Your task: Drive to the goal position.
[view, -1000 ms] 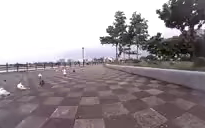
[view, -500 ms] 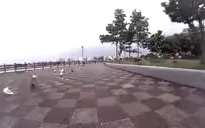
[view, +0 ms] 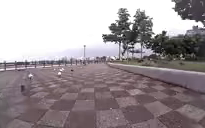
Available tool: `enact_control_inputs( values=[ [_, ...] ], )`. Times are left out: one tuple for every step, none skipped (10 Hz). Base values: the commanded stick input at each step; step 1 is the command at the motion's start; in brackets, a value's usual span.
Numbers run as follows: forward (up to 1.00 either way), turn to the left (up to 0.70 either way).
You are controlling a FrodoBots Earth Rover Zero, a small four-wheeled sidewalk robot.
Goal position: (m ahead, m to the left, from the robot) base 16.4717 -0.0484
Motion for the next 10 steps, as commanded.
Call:
enact_control_inputs(
  values=[
    [1.00, 0.00],
    [1.00, 0.00],
    [1.00, 0.00],
    [1.00, 0.00],
    [1.00, 0.12],
    [1.00, 0.28],
    [1.00, 0.37],
    [1.00, 0.13],
    [1.00, 0.02],
    [1.00, 0.00]
  ],
)
